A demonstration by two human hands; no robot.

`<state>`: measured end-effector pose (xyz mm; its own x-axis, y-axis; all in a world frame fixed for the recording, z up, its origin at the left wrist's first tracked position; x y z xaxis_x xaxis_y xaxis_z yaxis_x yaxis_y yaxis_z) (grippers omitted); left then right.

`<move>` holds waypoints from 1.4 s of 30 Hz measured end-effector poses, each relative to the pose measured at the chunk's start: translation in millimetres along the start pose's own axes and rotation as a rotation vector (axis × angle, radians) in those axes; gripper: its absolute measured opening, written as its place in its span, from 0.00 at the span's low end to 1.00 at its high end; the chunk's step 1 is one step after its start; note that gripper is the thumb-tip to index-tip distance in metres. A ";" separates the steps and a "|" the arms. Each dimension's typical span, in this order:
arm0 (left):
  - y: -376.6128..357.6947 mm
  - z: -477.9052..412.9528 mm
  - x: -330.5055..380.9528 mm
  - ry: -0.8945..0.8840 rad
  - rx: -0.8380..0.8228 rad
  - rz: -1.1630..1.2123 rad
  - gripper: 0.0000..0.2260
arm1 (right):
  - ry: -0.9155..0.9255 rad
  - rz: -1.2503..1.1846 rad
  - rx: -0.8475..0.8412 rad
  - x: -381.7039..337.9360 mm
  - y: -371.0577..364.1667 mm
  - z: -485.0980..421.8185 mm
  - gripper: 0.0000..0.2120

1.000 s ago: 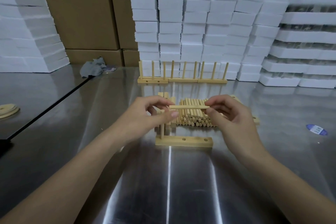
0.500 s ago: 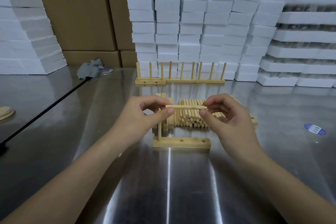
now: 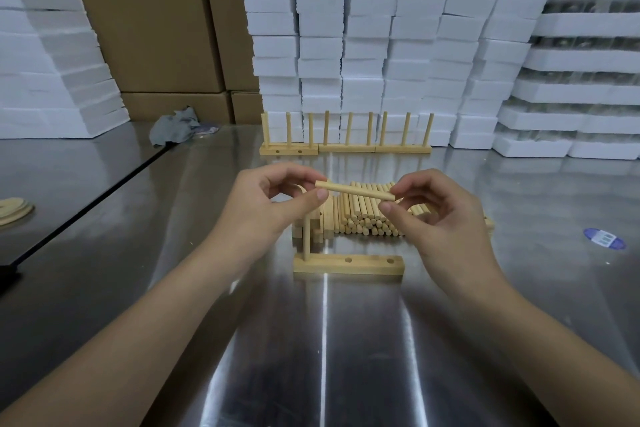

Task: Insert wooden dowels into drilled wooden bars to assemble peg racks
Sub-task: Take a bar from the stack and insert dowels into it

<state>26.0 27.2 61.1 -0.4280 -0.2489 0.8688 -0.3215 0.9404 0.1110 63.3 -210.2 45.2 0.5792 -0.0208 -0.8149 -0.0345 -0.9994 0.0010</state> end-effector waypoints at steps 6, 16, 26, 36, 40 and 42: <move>0.4 -0.2 0.7 -0.028 -0.007 -0.010 0.07 | 0.000 -0.001 0.015 0.2 2.1 -1.2 0.13; -10.3 6.5 2.6 -0.050 -0.123 -0.145 0.04 | -0.314 -0.302 -0.053 5.7 -3.0 -1.8 0.14; -25.8 14.2 -10.3 -0.042 -0.239 -0.184 0.16 | 0.127 0.200 -0.175 -10.0 -15.0 10.0 0.06; -30.5 15.6 -13.7 0.127 -0.119 -0.100 0.21 | 0.240 0.380 -0.279 8.2 -23.9 13.3 0.06; -31.6 15.9 -16.0 0.140 -0.110 -0.107 0.21 | 0.227 0.384 -0.309 10.1 -25.3 13.7 0.06; -31.7 16.1 -16.4 0.139 -0.107 -0.115 0.20 | 0.212 0.367 -0.316 9.9 -25.2 13.8 0.05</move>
<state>29.7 -2.3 35.5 -0.2708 -0.3289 0.9047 -0.2667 0.9287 0.2577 58.7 -184.8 29.1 0.7280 -0.3434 -0.5934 -0.0374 -0.8841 0.4658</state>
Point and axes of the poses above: each hand's wrist, its own z-axis away from the middle knuckle, its own y-axis out of the back of the hand, x = y × z, the point moved 5 cm from there along -z, towards the middle knuckle, and after that the axes turned 10 degrees about x, right-handed, at the moved point
